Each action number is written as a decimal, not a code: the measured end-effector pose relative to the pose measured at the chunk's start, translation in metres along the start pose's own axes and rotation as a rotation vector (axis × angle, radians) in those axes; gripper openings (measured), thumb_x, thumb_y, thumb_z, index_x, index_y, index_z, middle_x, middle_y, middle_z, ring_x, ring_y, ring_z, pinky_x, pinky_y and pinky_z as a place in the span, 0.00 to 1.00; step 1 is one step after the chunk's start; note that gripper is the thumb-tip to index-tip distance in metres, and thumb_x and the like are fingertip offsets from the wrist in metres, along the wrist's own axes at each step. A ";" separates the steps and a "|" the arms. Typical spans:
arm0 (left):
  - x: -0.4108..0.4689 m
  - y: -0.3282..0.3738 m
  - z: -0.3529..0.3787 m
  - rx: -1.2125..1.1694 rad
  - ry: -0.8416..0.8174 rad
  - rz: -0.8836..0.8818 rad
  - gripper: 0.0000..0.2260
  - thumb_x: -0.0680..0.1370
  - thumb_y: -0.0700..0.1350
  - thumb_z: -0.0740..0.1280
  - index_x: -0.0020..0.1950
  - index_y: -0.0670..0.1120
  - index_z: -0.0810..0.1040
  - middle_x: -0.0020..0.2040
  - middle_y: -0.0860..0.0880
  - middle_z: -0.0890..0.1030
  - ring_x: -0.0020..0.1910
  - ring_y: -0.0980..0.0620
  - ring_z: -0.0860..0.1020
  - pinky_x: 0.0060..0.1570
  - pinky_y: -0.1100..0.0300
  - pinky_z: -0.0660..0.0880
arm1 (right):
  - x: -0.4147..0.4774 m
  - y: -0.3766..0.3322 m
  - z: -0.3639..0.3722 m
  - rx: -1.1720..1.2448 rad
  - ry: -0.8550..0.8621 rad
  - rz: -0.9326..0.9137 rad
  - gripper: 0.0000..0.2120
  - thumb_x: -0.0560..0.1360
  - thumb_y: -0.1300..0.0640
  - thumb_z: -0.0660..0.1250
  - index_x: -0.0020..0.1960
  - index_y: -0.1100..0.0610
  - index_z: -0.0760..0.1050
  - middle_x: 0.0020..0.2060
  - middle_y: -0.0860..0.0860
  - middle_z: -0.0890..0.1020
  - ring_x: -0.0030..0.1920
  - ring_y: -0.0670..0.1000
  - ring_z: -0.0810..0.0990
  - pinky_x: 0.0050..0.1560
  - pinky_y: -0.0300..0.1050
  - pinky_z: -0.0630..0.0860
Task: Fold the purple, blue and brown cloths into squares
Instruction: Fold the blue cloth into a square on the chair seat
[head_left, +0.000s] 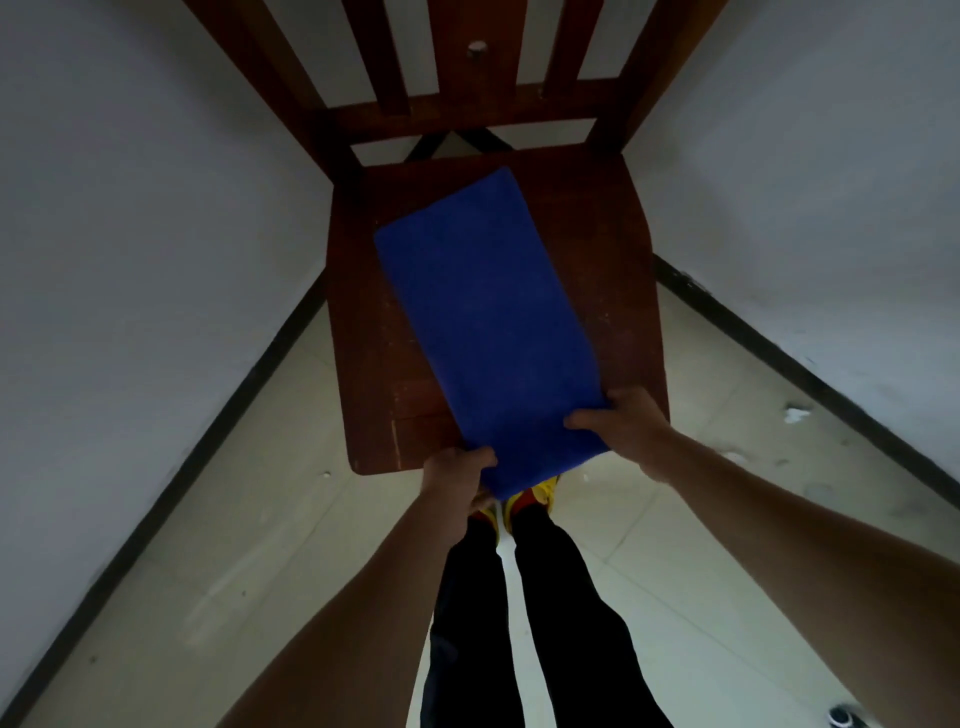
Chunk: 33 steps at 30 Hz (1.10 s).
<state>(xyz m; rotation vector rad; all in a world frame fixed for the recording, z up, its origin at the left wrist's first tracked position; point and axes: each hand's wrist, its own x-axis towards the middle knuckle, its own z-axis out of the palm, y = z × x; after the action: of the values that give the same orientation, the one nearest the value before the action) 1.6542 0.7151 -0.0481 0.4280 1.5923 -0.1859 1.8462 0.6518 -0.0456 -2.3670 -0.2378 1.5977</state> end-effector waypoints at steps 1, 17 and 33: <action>-0.005 -0.004 -0.005 -0.062 -0.043 -0.034 0.07 0.74 0.37 0.65 0.49 0.47 0.75 0.50 0.44 0.78 0.48 0.43 0.78 0.41 0.53 0.76 | -0.008 0.003 0.001 0.078 -0.025 0.037 0.13 0.67 0.59 0.76 0.49 0.62 0.79 0.44 0.55 0.81 0.40 0.53 0.79 0.37 0.47 0.77; -0.047 0.127 -0.041 -0.701 -0.102 0.109 0.11 0.80 0.41 0.62 0.61 0.40 0.73 0.47 0.41 0.79 0.38 0.48 0.80 0.27 0.62 0.78 | -0.029 -0.137 -0.027 0.670 -0.088 -0.005 0.09 0.76 0.55 0.69 0.54 0.58 0.78 0.48 0.56 0.82 0.35 0.48 0.82 0.33 0.41 0.78; 0.002 0.173 -0.034 0.308 0.353 0.643 0.07 0.77 0.39 0.63 0.48 0.45 0.80 0.44 0.49 0.80 0.42 0.51 0.78 0.42 0.55 0.77 | 0.049 -0.181 -0.018 0.263 0.080 -0.285 0.27 0.78 0.60 0.65 0.74 0.52 0.62 0.55 0.49 0.79 0.51 0.47 0.79 0.47 0.43 0.79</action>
<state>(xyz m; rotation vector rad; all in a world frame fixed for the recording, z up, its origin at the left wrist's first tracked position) 1.6886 0.8867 -0.0230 1.2407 1.6866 0.1492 1.8849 0.8350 -0.0252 -2.0844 -0.3116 1.3127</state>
